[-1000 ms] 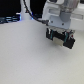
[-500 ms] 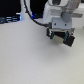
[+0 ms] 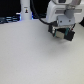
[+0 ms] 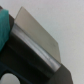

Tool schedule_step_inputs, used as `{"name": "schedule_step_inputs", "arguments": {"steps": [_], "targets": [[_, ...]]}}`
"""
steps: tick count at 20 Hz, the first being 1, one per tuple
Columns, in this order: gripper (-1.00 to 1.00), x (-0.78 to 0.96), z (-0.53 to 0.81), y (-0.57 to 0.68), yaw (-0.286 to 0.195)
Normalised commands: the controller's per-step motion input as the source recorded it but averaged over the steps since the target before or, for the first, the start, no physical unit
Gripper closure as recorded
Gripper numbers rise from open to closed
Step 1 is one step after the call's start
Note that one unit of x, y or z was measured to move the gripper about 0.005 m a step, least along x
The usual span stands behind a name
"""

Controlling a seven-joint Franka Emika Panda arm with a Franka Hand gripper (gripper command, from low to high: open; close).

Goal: Open the kcup holder, insert the kcup into the holder, and close the kcup holder

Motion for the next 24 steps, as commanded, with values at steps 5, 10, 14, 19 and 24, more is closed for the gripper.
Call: {"name": "schedule_step_inputs", "arguments": {"steps": [5,10,14,19,24], "targets": [[-1.00,-0.58,0.00,0.38,0.157],[-1.00,-0.58,0.00,0.37,0.158],[-1.00,-0.59,-0.02,0.37,0.158],[-1.00,-0.59,-0.03,0.36,0.159],[-1.00,-0.34,0.18,0.32,0.142]]}}
